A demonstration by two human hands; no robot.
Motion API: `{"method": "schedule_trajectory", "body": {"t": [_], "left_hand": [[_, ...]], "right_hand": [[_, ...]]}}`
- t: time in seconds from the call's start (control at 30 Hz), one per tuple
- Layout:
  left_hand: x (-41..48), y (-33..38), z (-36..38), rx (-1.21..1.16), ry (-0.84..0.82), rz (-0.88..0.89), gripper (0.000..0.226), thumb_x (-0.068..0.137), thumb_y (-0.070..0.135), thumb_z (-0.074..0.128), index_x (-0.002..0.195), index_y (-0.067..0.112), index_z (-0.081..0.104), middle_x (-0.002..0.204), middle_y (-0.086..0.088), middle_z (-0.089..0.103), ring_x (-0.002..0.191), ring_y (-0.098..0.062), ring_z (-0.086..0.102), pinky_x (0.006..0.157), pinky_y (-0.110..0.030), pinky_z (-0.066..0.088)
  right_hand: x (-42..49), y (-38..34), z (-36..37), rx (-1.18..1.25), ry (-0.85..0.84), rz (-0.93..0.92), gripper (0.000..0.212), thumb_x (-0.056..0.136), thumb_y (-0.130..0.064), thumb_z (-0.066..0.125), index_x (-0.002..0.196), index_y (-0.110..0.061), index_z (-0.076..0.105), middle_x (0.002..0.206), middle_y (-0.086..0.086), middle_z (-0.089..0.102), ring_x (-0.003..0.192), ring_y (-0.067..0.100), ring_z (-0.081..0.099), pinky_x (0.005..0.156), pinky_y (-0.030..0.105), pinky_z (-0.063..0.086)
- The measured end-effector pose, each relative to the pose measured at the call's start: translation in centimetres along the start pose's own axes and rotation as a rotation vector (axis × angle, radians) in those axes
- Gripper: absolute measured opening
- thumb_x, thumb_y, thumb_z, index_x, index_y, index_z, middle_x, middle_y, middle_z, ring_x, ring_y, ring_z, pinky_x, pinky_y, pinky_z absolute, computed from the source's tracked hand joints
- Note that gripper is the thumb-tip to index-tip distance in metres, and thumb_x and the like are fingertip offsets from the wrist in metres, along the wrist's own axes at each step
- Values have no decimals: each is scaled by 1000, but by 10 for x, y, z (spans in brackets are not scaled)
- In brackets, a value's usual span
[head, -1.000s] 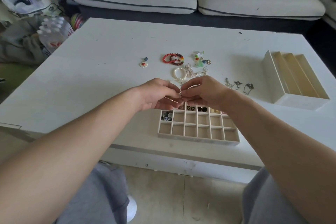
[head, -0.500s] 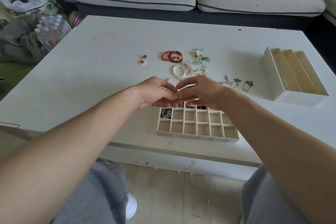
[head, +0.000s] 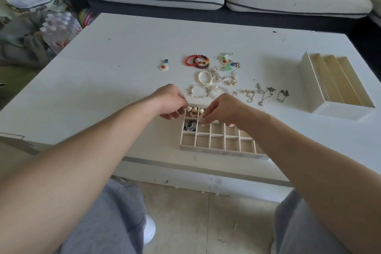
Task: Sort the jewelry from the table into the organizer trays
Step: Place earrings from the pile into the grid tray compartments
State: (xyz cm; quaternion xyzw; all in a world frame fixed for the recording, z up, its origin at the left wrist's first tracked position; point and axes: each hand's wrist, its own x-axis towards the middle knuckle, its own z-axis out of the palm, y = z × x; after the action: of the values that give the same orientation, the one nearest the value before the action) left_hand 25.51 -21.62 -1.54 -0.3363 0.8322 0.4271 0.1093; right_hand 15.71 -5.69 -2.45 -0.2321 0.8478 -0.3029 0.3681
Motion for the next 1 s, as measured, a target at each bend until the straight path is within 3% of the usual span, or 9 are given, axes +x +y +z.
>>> {"method": "schedule_trajectory", "body": {"t": [0.17,0.3,0.6,0.8,1.0], "left_hand": [[0,-5,7,3,-103,-115,22,100,16,55,111,1,67,100,-15,76,74,-26,69,65,-31,57],[2,-7,10,-7,-112,-120,22,99,11,54,110,0,68,101,-17,76,75,-26,71,61,-29,56],[3,-8,10,72,-125,-101,11,97,6,59,90,10,65,92,-11,75,68,-20,68,60,-26,53],[5,-8,10,98,-124,-91,9,97,7,59,95,10,67,94,-10,77,70,-21,69,60,-25,51],[9,-8,8,134,-127,-94,9,97,9,62,103,8,69,90,-8,77,59,-14,66,51,-20,47]], "right_hand": [[4,3,20,-86,70,0,14,70,-9,89,73,-15,76,83,-2,75,70,11,64,55,20,47],[10,8,33,-147,155,30,13,69,-5,83,69,-16,76,79,-2,76,76,19,73,75,39,63],[3,4,45,-402,294,-34,22,74,-2,65,80,-22,71,82,-3,70,76,23,68,70,36,60],[4,5,44,-460,320,-75,17,74,-2,68,82,-17,68,80,2,69,73,25,67,69,40,61],[5,5,28,-369,296,-96,14,83,-3,69,81,-16,72,83,0,70,77,20,68,68,36,60]]}}
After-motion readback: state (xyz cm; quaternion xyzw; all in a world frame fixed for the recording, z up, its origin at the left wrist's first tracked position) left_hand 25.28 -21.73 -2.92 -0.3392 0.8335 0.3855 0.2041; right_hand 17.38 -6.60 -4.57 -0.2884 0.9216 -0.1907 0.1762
